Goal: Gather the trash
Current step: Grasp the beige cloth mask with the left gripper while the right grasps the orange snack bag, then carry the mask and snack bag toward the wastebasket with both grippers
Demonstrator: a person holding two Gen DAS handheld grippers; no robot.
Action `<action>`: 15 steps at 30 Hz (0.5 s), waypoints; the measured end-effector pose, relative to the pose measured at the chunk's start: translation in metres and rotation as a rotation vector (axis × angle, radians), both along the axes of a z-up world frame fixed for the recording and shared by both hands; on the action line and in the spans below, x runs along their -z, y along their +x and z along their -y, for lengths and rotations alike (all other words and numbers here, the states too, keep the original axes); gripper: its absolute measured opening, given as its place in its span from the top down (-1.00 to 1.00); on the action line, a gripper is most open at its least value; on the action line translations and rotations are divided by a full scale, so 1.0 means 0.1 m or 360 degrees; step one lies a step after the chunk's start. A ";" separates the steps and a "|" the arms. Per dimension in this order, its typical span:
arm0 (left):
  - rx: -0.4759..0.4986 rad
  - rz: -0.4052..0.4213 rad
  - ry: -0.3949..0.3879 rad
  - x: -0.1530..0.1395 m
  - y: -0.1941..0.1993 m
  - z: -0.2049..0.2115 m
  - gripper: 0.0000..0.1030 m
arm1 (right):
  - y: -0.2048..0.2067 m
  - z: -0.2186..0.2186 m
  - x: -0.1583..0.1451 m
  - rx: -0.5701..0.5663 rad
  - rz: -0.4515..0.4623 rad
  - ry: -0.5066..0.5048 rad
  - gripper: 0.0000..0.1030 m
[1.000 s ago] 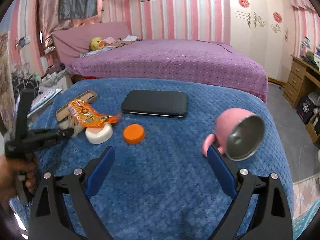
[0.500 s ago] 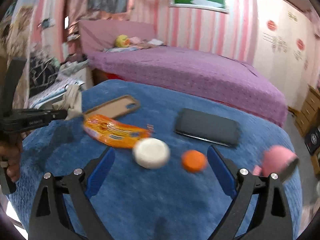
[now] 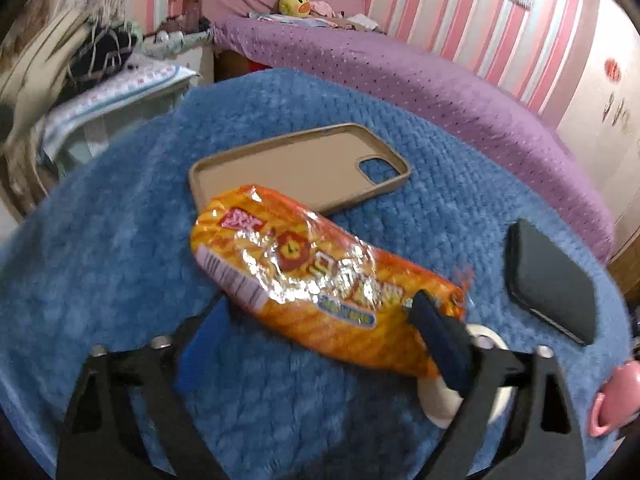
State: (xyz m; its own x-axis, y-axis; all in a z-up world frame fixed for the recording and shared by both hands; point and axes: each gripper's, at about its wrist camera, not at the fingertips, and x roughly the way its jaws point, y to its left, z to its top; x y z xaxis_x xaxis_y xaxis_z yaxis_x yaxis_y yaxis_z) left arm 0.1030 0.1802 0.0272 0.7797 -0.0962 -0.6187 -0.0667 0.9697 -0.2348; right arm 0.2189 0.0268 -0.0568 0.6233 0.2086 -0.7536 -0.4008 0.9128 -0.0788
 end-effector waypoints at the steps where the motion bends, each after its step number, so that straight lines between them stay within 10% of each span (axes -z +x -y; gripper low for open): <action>1: 0.0002 0.0000 0.0000 -0.01 0.00 0.00 0.89 | 0.01 0.01 -0.02 -0.0004 -0.0009 0.0020 0.56; 4: 0.0032 -0.0002 0.0000 -0.02 -0.03 0.02 0.89 | -0.04 0.07 -0.07 -0.0005 0.0029 0.0042 0.97; 15: 0.0125 0.0168 -0.0084 -0.29 -0.31 0.27 0.89 | -1.19 0.77 -0.85 0.0019 0.0392 0.0363 1.00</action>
